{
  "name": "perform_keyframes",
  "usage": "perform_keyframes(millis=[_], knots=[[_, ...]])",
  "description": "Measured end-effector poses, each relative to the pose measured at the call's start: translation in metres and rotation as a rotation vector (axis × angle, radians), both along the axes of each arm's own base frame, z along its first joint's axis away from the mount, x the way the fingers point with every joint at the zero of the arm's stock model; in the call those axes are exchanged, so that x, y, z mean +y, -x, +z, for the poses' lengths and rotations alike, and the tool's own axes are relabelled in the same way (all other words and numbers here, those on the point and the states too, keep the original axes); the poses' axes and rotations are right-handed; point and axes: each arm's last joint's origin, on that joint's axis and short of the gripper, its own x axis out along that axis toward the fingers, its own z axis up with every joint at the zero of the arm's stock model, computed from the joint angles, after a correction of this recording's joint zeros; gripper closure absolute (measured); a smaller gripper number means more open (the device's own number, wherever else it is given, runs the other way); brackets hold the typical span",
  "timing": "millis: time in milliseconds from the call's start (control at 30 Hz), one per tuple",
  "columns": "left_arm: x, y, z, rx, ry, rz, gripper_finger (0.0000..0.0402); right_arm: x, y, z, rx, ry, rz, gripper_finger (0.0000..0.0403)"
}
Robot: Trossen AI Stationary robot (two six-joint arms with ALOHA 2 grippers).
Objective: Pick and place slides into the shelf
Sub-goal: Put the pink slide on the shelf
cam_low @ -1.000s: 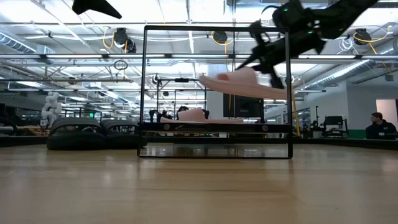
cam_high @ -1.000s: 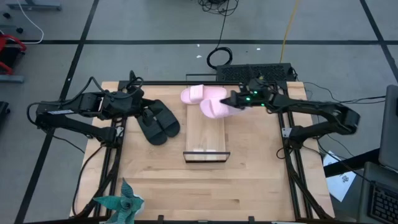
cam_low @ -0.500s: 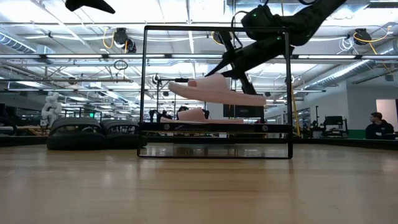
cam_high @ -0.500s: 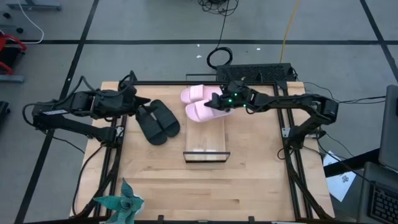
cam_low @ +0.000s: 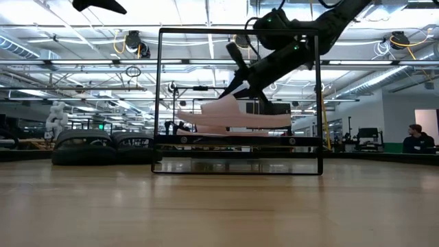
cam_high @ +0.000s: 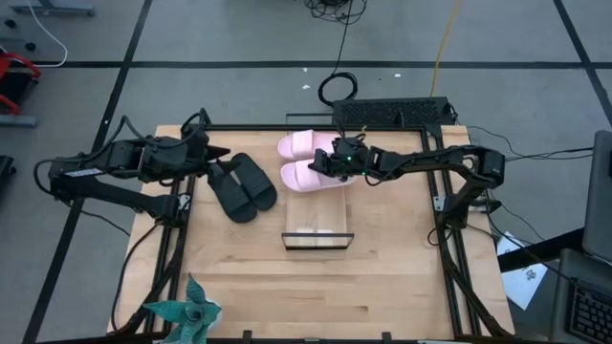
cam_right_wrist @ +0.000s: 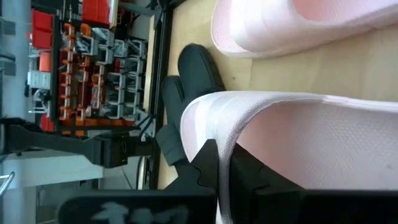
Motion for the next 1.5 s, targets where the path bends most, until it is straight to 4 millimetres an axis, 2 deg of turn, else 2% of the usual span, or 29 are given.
perform_keyframes(millis=[267,400,1100,1500], knots=[[0.002,0.0,0.0,0.011,-0.011,-0.012,0.0117,-0.012,-0.03,-0.004,0.0,0.004,-0.013,0.0403],[0.002,0.0,0.0,0.015,-0.011,-0.023,0.0117,-0.016,-0.037,-0.01,0.017,-0.004,-0.011,0.0403],[0.001,0.017,0.005,-0.015,-0.027,-0.054,0.0117,-0.034,-0.026,-0.019,0.104,-0.036,-0.044,0.0403],[0.001,0.017,0.005,-0.016,-0.029,-0.054,0.0117,-0.043,-0.022,-0.019,0.115,-0.008,-0.098,0.0403]])
